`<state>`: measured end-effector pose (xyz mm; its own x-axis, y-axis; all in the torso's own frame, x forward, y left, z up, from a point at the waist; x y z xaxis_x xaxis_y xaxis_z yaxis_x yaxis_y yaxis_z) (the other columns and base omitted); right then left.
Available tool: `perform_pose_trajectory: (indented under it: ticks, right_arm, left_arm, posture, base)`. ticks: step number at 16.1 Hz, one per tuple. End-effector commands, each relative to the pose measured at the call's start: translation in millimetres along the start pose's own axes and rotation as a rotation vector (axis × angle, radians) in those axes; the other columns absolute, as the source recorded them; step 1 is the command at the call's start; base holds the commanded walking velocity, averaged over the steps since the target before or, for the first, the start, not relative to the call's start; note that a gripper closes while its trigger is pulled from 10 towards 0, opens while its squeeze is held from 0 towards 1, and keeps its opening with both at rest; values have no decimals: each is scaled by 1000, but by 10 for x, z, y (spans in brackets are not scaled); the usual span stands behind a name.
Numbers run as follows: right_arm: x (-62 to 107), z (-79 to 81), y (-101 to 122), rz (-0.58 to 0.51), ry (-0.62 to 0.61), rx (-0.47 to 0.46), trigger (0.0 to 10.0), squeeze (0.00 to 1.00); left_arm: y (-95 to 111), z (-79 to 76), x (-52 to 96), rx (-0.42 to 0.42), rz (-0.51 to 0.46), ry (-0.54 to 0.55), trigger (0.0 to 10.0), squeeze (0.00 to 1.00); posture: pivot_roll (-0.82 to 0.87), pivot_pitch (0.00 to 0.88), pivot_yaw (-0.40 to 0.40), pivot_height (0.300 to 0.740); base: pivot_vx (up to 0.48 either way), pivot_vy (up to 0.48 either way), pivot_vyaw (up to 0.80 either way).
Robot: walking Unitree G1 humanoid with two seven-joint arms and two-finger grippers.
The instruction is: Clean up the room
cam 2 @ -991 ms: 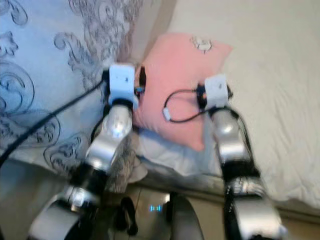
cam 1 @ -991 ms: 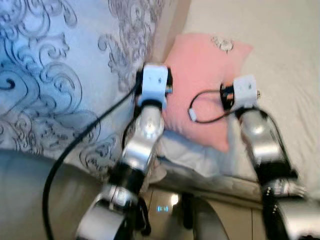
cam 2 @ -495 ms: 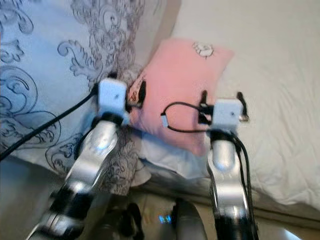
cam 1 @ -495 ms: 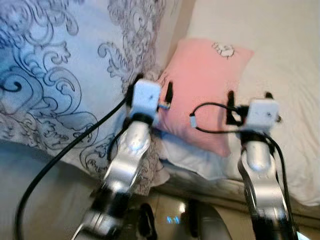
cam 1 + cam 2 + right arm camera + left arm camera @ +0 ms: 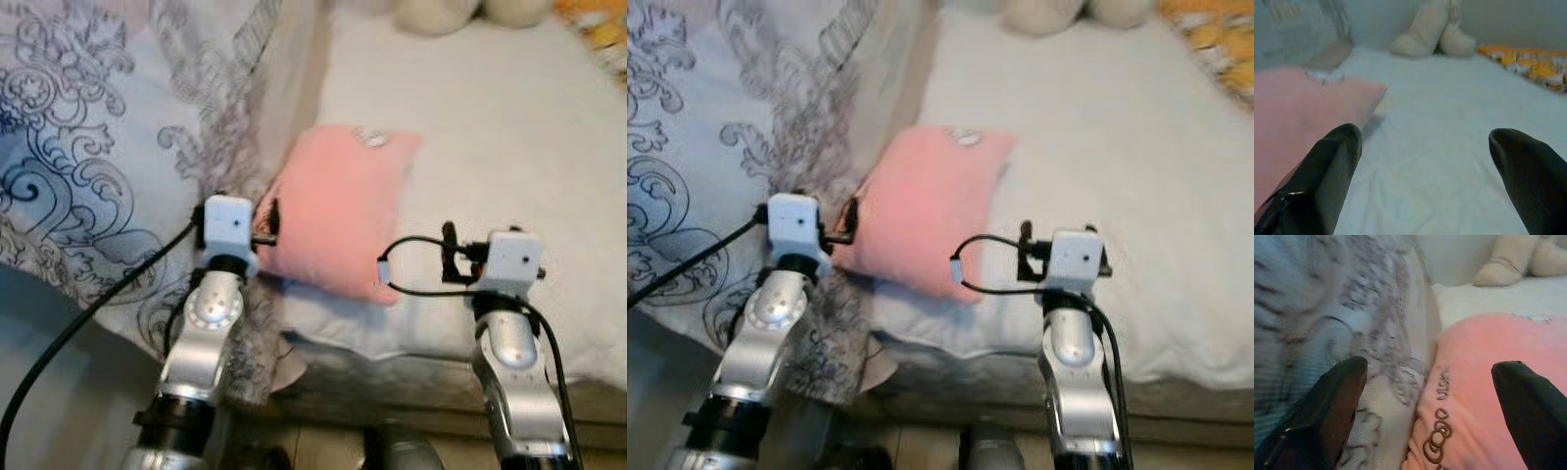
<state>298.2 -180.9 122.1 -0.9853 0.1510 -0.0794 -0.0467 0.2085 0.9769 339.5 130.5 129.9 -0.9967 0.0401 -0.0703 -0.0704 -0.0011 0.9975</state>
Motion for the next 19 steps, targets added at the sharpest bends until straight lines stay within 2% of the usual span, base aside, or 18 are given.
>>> perform_pose_trajectory:
  ticks: [1, 3, 7, 11, 13, 14, 17, 19]
  right_arm:
    - [-45, 45, 125, -53, 23, 3, 10000, 0]
    - [-69, 65, 113, -51, 31, 15, 10000, 0]
    - [-113, 98, 68, -44, 51, 31, 10000, 0]
    - [-176, 179, 1, -23, 80, 79, 10000, 0]
    - [-201, 193, 13, -37, 78, 72, 10000, 0]
    - [-241, 219, 4, -32, 83, 73, 10000, 0]
    - [-264, 243, -11, -26, 98, 75, 10000, 0]
    - [-286, 298, -98, 4, 110, 75, 10000, 0]
  left_arm:
    - [-34, 145, -11, 23, 9, 54, 10000, 0]
    - [-81, 127, 0, 52, 26, 48, 10000, 0]
    - [-165, -6, 38, 47, 37, -8, 10000, 0]
    - [-186, -102, -23, 44, 37, -73, 10000, 0]
    - [-198, -125, -44, 43, 39, -78, 10000, 0]
    - [-211, -189, -78, 33, 43, -108, 10000, 0]
    - [-278, -189, -108, 39, 72, -106, 10000, 0]
    - [-351, -192, -104, 31, 103, -111, 10000, 0]
  posture:
    - [-166, 0, 93, 731]
    - [-168, 0, 93, 731]
    - [-169, 8, 88, 731]
    - [-175, 15, 90, 731]
    - [-178, 20, 92, 731]
    - [-182, 25, 88, 731]
    - [-194, 32, 83, 731]
    - [-193, 31, 83, 731]
  base:
    - [0, -435, 0]
    - [0, -426, 0]
    - [0, -416, 0]
    - [0, -417, 0]
    - [0, -416, -641]
    - [0, -416, 0]
    - [80, -415, 0]
    - [255, -403, -225]
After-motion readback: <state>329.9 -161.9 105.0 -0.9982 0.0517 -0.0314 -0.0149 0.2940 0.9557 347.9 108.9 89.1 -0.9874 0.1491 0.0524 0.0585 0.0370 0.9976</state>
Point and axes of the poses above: a point about 5 cm out from each wrist's last joint towards the gripper, its own x axis pointing back from the gripper into the wrist, its own y axis along the axis of the wrist's last joint, z = x × y, the point moved 3 cm from there along -x, pointing out of the wrist towards the gripper, and after that the axes turned 5 degrees about x, right-handed, at the moved point
